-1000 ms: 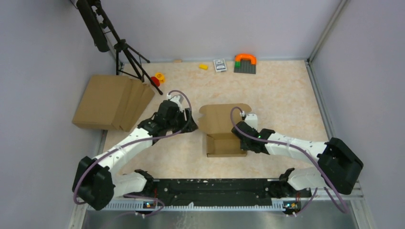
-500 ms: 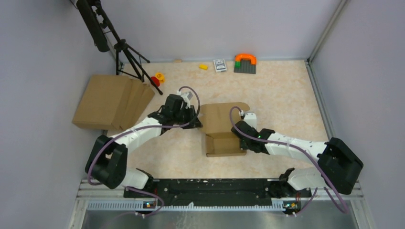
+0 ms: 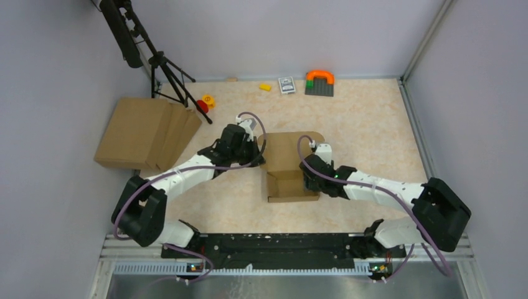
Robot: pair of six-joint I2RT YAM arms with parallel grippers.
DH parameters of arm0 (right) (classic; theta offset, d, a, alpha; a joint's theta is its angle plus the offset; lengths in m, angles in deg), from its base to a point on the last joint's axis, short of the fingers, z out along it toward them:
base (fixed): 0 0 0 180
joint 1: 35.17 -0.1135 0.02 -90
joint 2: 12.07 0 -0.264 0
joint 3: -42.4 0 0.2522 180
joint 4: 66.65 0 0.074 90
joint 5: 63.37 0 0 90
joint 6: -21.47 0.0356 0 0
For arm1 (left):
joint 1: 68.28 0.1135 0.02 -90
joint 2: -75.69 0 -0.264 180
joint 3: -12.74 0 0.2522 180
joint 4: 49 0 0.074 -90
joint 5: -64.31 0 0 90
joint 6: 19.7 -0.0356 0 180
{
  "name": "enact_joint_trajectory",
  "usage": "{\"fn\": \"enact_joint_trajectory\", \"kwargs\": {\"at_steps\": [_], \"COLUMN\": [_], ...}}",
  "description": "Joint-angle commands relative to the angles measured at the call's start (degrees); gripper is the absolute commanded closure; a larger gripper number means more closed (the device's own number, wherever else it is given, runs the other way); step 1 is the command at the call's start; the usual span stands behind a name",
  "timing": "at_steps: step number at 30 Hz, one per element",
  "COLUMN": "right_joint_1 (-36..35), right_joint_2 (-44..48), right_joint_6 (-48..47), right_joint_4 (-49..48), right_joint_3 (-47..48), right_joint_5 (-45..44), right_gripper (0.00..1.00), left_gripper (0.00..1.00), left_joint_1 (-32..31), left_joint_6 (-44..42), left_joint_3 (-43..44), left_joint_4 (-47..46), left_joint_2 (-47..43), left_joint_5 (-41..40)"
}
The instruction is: Fold the paper box
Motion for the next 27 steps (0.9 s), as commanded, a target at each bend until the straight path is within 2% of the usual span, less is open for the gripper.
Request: {"fn": "enact_joint_trajectory", "kwargs": {"at_steps": [1, 3, 6, 10, 15, 20, 24, 27], "right_joint_1": [2.1, 3.7, 6.1, 11.4, 21.4, 25.8, 25.9, 25.9], "right_joint_2": [6.0, 9.5, 15.6, 20.6, 20.8, 15.3, 9.1, 7.2], "right_joint_6": [-1.1, -2.6, -5.6, -8.5, -11.8, -12.8, -12.3, -11.8], "right_joint_4": [-3.9, -4.4, -4.1, -3.7, -8.7, -15.2, -16.5, -18.4], "right_joint_3": [0.8, -0.1, -0.6, -0.3, -1.4, -1.3, 1.2, 1.6], "right_joint_5": [3.2, 5.2, 7.0, 9.7, 20.1, 24.3, 25.3, 28.8], "right_gripper": [0.39, 0.31, 0.1, 0.07, 0.07, 0.18, 0.39, 0.47], "left_gripper": [1.0, 1.0, 1.0, 1.0, 1.0, 1.0, 1.0, 1.0], "left_joint_1": [-2.0, -2.5, -2.6, -2.7, -2.9, -3.0, -3.0, -3.0], "left_joint_6": [-4.3, -6.1, -8.0, -9.5, -10.6, -11.1, -10.9, -10.9], "left_joint_3": [1.0, 1.3, 1.5, 1.5, 0.8, 0.6, -0.2, -0.4], "left_joint_4": [-0.4, -0.2, -0.2, -0.7, -1.8, -1.6, -2.1, -2.1], "left_joint_2": [-2.7, -2.6, -2.3, -2.6, -3.5, -4.0, -5.0, -5.6], "left_joint_5": [-8.5, -9.1, -8.4, -7.6, -6.7, -6.6, -6.9, -7.4]}}
